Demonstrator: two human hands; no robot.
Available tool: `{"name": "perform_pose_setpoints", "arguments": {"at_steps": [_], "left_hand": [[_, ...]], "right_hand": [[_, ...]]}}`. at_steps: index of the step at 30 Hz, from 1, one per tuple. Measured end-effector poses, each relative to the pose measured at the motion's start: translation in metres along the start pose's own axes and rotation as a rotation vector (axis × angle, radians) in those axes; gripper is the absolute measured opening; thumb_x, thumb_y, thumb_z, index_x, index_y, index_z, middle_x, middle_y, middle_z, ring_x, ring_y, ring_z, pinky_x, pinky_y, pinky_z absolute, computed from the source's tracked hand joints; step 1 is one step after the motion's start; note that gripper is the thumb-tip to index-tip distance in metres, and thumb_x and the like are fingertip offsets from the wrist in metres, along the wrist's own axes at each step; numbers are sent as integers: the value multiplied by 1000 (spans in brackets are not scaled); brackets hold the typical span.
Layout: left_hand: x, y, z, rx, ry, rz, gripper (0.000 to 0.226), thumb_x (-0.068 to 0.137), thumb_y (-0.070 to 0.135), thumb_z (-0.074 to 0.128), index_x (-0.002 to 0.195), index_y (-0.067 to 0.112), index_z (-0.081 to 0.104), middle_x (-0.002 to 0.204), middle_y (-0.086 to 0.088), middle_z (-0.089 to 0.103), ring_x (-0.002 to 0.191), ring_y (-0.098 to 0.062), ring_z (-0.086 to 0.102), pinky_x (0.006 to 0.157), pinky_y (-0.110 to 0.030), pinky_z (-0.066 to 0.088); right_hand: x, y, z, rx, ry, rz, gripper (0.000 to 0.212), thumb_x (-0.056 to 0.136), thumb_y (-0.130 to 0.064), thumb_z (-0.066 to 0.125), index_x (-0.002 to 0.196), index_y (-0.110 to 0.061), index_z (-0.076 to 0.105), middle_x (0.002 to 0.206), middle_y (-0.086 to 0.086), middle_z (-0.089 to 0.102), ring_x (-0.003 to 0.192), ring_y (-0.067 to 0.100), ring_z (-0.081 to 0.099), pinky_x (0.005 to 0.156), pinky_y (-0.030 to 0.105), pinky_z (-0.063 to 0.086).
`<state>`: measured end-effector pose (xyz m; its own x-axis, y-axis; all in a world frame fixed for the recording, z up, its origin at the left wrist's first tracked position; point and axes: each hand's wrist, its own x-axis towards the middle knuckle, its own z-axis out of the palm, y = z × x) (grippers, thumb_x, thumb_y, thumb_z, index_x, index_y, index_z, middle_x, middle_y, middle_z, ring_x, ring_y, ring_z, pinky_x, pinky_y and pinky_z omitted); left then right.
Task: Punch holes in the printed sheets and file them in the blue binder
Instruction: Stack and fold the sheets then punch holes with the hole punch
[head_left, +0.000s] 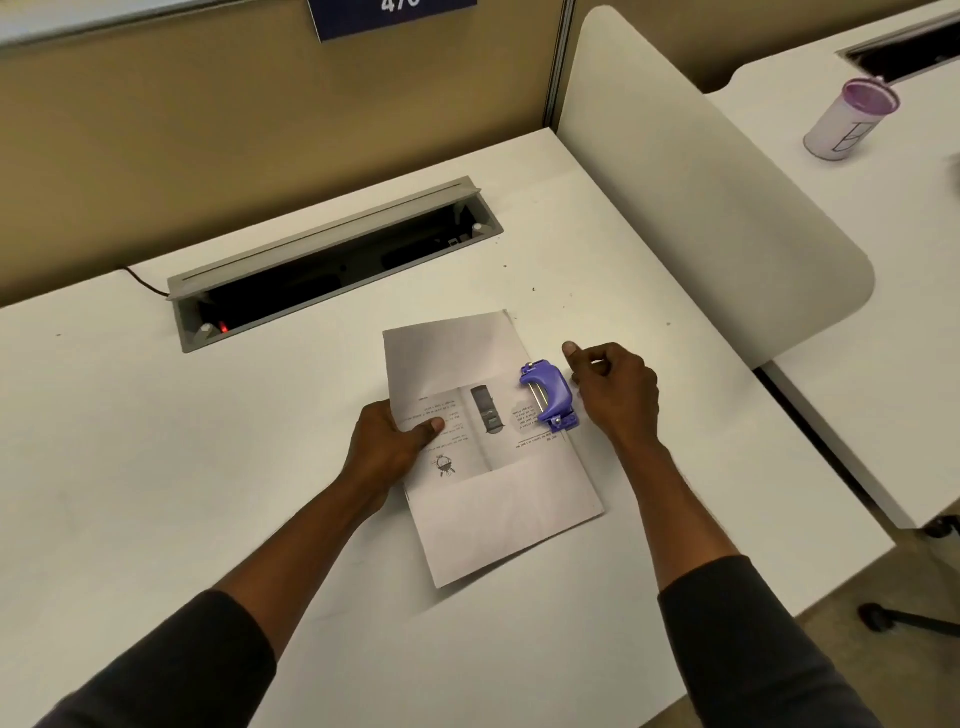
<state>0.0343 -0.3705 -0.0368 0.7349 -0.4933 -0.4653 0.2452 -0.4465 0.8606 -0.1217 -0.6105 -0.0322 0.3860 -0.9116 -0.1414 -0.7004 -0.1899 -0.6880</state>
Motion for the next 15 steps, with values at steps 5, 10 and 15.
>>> {"name": "perform_pose_setpoints", "arguments": {"at_steps": [5, 10, 15], "left_hand": [[1, -1, 2, -11, 9, -11, 21, 85, 17, 87, 103, 16, 77, 97, 2, 82, 81, -16, 81, 69, -30, 64], [3, -3, 2, 23, 19, -24, 26, 86, 20, 87, 108, 13, 77, 98, 1, 82, 82, -17, 81, 79, -42, 67], [6, -5, 1, 33, 11, -32, 25, 84, 22, 88, 106, 15, 79, 99, 0, 83, 84, -20, 81, 84, -49, 66]], "right_hand": [[25, -28, 7, -215, 46, -67, 63, 94, -77, 45, 108, -20, 66, 103, 7, 75, 99, 34, 68, 79, 38, 47], [26, -34, 24, -332, 62, -256, 57, 99, -68, 46, 114, -15, 57, 106, 9, 72, 97, 35, 68, 75, 40, 47], [26, -23, 42, -404, 178, -424, 48, 100, -58, 53, 112, -12, 59, 103, 10, 62, 94, 33, 61, 74, 42, 47]]}}
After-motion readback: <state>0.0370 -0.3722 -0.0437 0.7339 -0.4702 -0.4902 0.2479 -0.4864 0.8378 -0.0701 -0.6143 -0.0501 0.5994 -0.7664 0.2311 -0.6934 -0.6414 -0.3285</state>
